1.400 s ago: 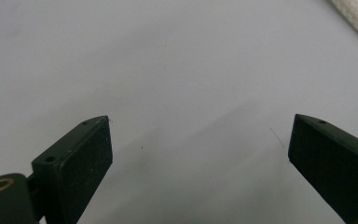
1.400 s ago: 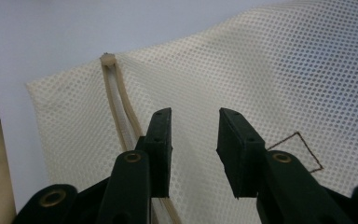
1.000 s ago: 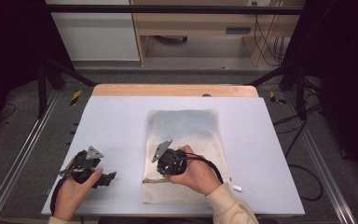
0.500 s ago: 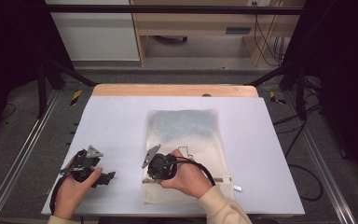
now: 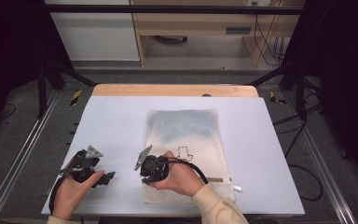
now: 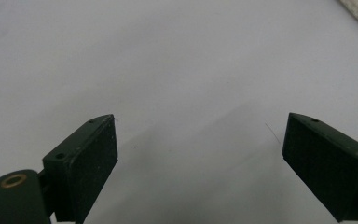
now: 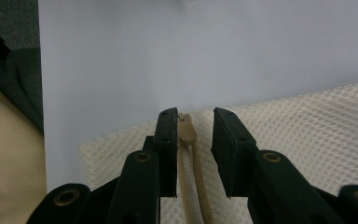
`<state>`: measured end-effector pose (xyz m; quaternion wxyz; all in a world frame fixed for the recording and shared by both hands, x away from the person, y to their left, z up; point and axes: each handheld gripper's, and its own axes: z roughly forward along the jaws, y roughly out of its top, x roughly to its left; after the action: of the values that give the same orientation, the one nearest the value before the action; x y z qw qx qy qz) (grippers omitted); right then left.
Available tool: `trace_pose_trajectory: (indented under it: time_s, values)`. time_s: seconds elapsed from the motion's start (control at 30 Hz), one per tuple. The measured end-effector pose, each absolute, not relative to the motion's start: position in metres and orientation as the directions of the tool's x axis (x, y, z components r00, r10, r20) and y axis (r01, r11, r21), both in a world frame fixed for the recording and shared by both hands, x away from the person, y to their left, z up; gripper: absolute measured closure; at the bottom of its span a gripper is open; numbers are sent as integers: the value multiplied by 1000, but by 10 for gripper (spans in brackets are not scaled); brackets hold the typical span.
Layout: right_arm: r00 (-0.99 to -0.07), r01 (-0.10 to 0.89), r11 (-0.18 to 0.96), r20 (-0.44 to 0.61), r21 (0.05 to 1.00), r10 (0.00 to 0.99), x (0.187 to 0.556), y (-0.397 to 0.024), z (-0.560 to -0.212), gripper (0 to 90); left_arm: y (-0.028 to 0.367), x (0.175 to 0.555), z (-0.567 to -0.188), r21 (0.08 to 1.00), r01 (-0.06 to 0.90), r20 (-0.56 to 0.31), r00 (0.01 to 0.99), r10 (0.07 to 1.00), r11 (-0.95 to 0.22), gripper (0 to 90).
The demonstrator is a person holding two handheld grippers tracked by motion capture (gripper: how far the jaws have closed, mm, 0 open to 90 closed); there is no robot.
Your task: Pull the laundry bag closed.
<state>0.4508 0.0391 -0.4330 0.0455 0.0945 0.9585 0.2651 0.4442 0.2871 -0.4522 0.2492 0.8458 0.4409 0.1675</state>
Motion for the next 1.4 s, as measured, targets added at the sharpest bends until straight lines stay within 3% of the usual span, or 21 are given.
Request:
trace_pose_trajectory:
  time_s: [0.5, 0.7, 1.03, 1.4]
  values:
    - [-981, 172, 853, 3, 492, 195, 454, 45, -445, 812, 286, 441, -448, 616, 649, 47, 535, 843, -447, 120]
    - [-982, 161, 848, -3, 504, 188, 453, 45, -440, 816, 284, 439, -447, 622, 644, 29, 551, 834, -446, 129]
    - [-987, 134, 837, -4, 530, 161, 456, 40, -419, 818, 279, 435, -450, 634, 620, 0, 598, 802, -462, 54]
    - [-986, 124, 826, -22, 549, 163, 451, 41, -415, 818, 264, 423, -448, 679, 572, -22, 643, 766, -460, 73]
